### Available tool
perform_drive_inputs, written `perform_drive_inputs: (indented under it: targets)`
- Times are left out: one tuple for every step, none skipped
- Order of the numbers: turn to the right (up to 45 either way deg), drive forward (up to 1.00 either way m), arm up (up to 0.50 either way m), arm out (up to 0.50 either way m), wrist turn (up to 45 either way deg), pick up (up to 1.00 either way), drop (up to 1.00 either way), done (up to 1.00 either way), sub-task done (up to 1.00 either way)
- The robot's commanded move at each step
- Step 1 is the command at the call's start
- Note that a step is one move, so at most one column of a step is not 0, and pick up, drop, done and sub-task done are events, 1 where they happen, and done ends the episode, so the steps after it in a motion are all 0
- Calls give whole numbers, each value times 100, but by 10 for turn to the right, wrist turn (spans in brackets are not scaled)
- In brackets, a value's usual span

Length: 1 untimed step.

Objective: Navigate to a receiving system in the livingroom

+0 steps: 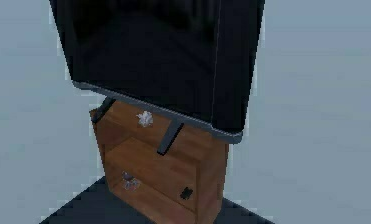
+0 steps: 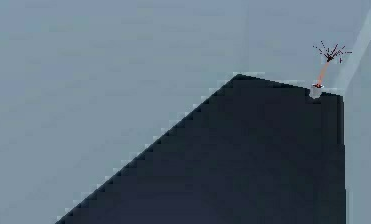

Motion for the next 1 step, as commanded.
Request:
perform_drive_inputs:
  targets:
    - [0, 0, 0, 0, 0, 0, 0, 100, 0]
